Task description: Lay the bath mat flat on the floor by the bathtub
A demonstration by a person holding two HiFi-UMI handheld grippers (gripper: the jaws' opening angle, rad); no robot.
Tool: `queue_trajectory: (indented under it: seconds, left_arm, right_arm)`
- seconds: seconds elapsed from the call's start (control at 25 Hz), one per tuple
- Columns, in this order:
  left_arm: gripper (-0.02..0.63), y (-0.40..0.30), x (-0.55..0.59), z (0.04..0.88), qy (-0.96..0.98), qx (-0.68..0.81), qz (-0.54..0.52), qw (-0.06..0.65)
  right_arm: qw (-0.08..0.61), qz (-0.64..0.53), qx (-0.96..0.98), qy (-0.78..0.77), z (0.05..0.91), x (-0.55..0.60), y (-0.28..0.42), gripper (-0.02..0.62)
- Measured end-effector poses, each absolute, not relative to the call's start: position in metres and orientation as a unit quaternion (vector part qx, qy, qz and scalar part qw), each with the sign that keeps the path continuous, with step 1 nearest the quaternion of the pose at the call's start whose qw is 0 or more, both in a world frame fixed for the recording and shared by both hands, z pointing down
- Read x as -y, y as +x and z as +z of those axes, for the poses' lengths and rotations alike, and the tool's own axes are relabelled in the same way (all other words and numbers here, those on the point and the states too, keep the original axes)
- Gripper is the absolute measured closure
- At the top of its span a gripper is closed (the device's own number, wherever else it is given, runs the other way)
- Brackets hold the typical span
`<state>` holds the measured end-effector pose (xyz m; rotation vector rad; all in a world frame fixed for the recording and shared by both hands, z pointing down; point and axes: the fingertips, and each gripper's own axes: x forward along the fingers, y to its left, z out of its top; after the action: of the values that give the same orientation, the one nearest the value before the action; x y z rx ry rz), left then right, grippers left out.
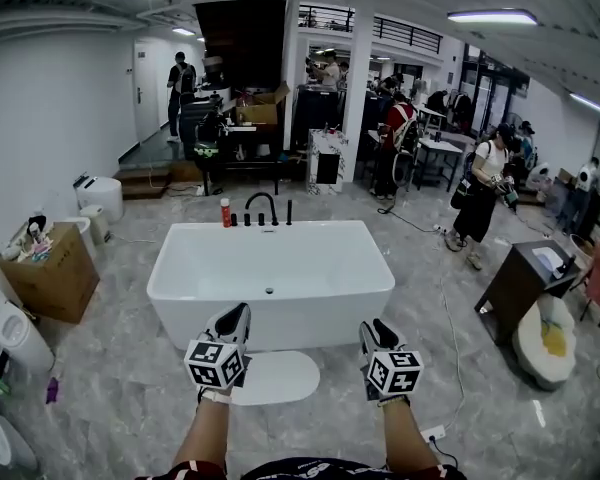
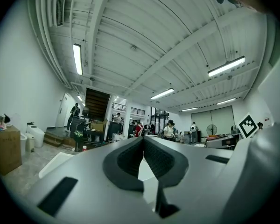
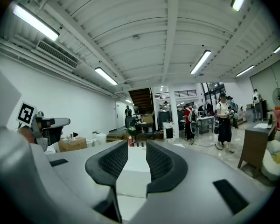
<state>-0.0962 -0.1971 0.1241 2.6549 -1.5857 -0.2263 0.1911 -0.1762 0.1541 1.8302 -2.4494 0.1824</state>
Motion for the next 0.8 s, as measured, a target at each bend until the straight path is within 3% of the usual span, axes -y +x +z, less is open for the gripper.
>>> queue_trajectory:
  seconds: [0.8]
  left_arm:
    - [0.588,-0.094,0.189,0.129,0.849,0.524,-0.057,0.025]
  right_arm:
    - [0.040,0.048,0.793,0.606,0.148,0.176,0.195,0.559]
